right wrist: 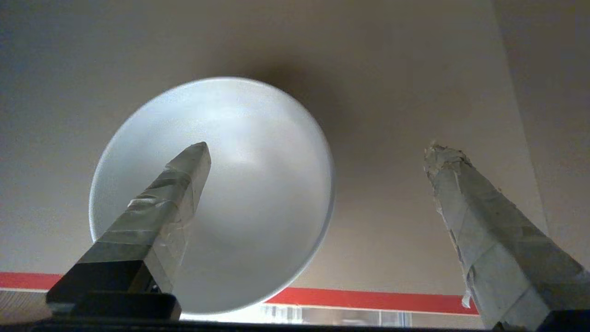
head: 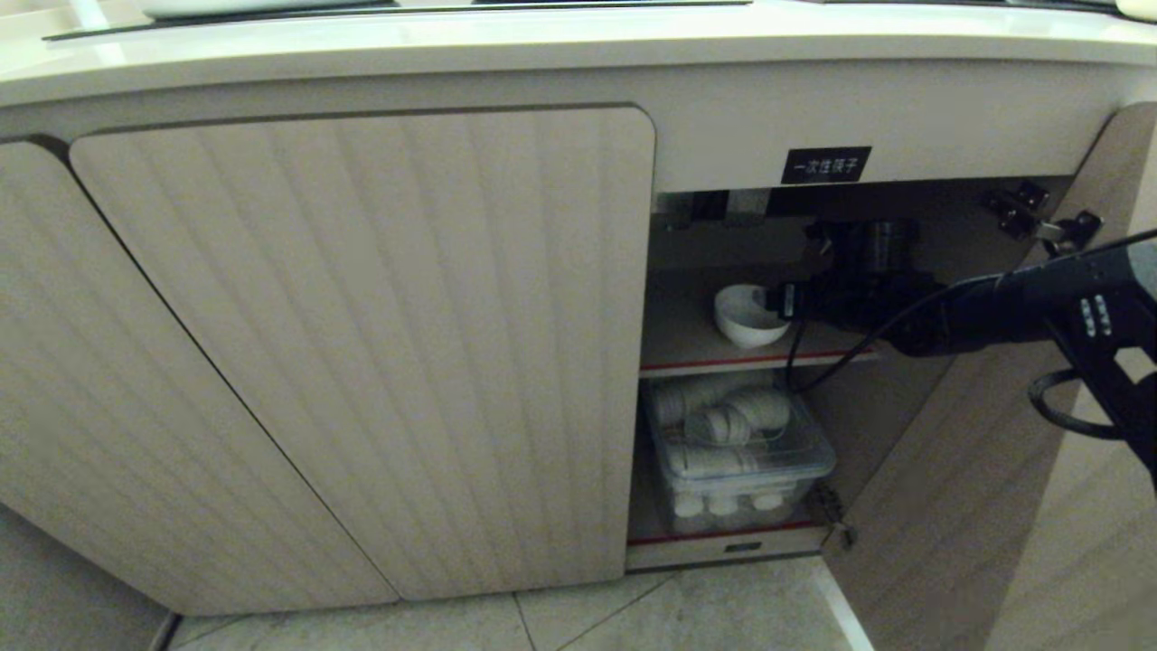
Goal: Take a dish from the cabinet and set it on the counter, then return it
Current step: Take the bowl from the cabinet
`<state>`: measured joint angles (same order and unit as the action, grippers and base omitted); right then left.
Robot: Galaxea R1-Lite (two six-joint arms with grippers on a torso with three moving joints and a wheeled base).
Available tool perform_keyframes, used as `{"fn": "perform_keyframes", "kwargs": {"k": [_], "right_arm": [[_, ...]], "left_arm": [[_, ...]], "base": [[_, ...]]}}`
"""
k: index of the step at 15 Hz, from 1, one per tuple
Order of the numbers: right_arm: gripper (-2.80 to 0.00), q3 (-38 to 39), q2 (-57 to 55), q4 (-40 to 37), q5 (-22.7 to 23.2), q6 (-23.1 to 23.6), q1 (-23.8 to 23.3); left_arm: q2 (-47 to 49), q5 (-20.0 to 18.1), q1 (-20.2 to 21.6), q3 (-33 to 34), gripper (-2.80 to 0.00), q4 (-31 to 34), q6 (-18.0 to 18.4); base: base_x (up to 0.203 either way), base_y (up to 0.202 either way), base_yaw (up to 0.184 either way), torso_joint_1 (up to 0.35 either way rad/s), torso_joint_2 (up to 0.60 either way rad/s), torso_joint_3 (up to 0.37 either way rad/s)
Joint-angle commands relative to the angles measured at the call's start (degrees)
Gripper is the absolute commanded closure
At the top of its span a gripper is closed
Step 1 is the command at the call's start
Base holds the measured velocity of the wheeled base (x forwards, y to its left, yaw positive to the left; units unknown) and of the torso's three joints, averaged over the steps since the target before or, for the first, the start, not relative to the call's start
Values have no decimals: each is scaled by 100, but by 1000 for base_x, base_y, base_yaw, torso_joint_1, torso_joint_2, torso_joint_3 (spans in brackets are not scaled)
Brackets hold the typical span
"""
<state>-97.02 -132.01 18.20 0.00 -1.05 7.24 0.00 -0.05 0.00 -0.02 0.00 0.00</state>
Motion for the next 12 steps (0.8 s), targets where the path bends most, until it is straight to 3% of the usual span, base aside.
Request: {"fn": "perform_keyframes", "kwargs": {"k": [1,12], "right_arm": [[-280,-119,-26,-89,0,-1,5],[-280,-636,-159,-923,0,-7,5]], "left_arm": [[0,5,0,2,0,0,0],[0,5,0,2,0,0,0]], "base": [[0,0,0,0,0,0],[0,0,0,0,0,0]]}}
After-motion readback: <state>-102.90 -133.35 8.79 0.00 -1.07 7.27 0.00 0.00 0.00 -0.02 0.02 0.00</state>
